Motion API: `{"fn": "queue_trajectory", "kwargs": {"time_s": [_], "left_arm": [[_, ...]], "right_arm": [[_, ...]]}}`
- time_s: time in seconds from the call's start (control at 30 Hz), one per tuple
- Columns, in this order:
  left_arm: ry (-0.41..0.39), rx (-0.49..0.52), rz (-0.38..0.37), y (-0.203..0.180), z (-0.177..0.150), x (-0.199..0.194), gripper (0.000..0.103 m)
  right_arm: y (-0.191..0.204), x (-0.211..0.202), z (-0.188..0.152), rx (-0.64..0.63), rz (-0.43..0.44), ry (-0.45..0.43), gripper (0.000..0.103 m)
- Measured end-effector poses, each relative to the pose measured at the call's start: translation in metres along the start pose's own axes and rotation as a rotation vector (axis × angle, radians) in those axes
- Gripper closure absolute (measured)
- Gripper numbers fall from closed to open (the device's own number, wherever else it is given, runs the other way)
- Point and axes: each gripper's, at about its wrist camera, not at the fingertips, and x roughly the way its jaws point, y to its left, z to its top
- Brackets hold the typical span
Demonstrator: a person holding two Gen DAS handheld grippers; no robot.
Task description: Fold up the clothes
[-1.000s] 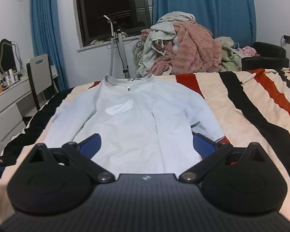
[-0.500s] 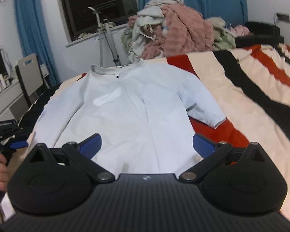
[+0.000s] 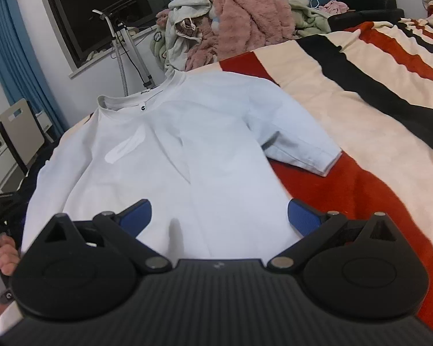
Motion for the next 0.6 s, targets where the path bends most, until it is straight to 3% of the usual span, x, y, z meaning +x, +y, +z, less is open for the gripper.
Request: {"fn": "queue_trajectory", "kwargs": {"time_s": [0.1, 0.2, 0.27, 0.37, 0.5, 0.6], "left_arm": [[0.009, 0.165, 0.031, -0.026, 0.001, 0.007, 0.092], [-0.02, 0.42, 0.02, -0.067, -0.009, 0.006, 0.095], [-0.049, 0.604, 0.0, -0.102, -0.024, 0.005, 0.096], [0.005, 0.794, -0.059, -0.145, -0.064, 0.014, 0.096], [0.118, 0.967, -0.031, -0.177, -0.118, 0.043, 0.096], [0.155, 0.988, -0.002, -0.176, -0.137, 0.056, 0.094]], "right_arm": [[0.004, 0.0, 0.0, -0.009, 0.016, -0.001, 0.001], [0.004, -0.002, 0.002, -0.006, 0.017, -0.009, 0.001], [0.002, -0.003, 0.003, 0.006, 0.016, -0.014, 0.001], [-0.001, -0.004, 0.005, 0.022, 0.01, -0.023, 0.001], [-0.004, -0.006, 0.008, 0.031, 0.001, -0.039, 0.001], [-0.006, -0.006, 0.008, 0.034, -0.004, -0.044, 0.001]]}}
